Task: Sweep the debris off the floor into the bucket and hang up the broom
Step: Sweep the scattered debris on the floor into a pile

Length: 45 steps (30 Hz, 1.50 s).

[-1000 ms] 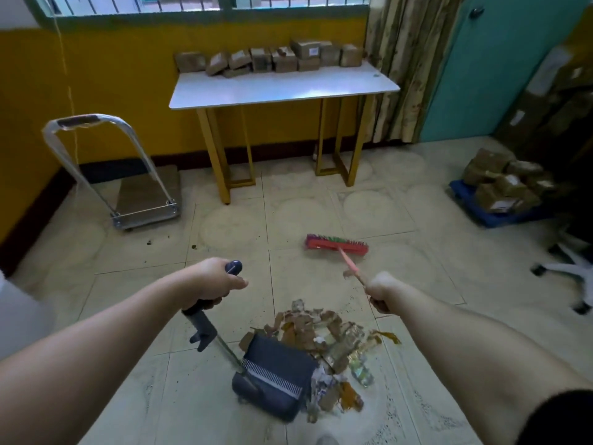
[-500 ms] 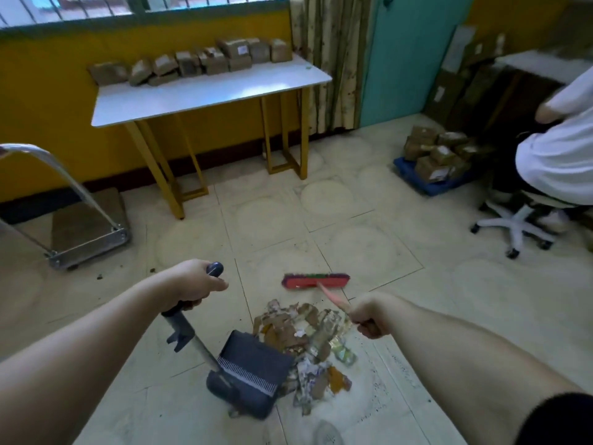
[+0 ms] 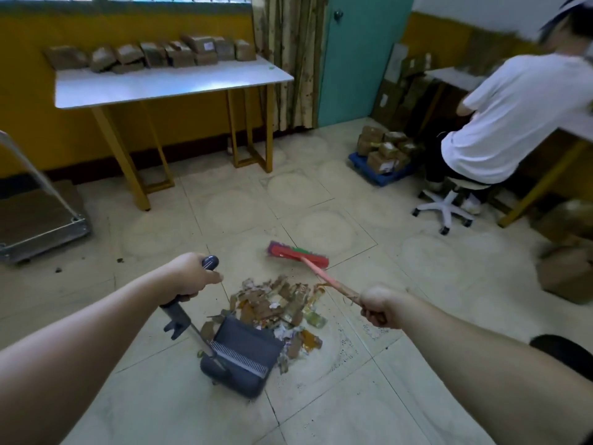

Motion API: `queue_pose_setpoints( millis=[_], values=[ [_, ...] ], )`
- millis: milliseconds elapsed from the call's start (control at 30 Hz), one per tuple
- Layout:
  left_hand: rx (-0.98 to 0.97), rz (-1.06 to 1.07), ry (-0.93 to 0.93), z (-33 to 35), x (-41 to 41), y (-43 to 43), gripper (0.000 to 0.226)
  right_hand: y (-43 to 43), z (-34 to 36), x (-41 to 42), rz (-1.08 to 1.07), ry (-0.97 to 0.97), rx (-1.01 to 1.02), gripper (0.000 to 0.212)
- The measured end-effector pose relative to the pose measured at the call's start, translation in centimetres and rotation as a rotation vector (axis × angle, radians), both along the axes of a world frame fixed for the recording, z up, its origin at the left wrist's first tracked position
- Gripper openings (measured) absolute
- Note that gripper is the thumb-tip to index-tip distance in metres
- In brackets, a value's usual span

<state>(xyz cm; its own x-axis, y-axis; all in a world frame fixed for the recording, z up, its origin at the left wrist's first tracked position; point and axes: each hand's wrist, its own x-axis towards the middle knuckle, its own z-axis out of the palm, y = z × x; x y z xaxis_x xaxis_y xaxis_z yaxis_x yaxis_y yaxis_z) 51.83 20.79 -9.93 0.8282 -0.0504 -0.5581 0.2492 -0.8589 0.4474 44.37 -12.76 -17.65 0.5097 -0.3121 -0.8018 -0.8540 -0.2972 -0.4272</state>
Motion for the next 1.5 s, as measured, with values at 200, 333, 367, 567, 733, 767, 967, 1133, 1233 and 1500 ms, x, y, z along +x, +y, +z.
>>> queue_pose_setpoints(
  millis=[200, 333, 367, 567, 733, 767, 967, 1133, 1233, 1500],
  values=[
    [-0.019, 0.046, 0.056, 0.1, -4.3, -0.5, 0.023, -2.1, -2.6, -0.3, -0.037, -0.037, -0.005, 0.019],
    [-0.014, 0.096, 0.096, -0.9, -7.4, -1.0, 0.023, -2.5, -5.5, -1.6, -0.104, -0.004, 0.134, 0.024],
    [-0.013, 0.105, 0.101, -1.2, -8.0, -1.0, 0.022, -2.1, -5.9, -2.2, -0.118, 0.012, 0.168, 0.026],
    [-0.002, 0.184, 0.106, -1.4, -9.4, -0.8, 0.024, -0.3, -3.8, -4.4, -0.131, 0.027, 0.284, 0.017],
    [0.029, 0.176, 0.105, -0.9, -10.3, -0.6, 0.026, 1.8, -1.6, -4.5, -0.079, -0.104, 0.268, 0.030],
    [0.034, 0.170, 0.116, -0.8, -10.8, -0.4, 0.025, 2.4, -1.5, -4.9, -0.031, -0.120, 0.242, 0.025],
    [0.004, 0.246, 0.125, -1.4, -13.6, 2.3, 0.028, 6.1, -1.6, -4.8, 0.383, -0.133, -0.032, 0.028],
    [0.003, 0.311, 0.124, -1.5, -15.7, 6.1, 0.026, 10.8, -1.6, -4.5, 0.670, -0.089, -0.183, 0.013],
    [0.003, 0.338, 0.141, -1.5, -16.1, 8.6, 0.024, 14.3, -2.6, -4.2, 0.839, -0.066, -0.236, 0.026],
    [-0.029, 0.421, 0.181, -1.9, -17.9, 13.4, 0.021, 21.3, -2.4, -4.0, 1.355, -0.009, -0.439, 0.031]
  ],
)
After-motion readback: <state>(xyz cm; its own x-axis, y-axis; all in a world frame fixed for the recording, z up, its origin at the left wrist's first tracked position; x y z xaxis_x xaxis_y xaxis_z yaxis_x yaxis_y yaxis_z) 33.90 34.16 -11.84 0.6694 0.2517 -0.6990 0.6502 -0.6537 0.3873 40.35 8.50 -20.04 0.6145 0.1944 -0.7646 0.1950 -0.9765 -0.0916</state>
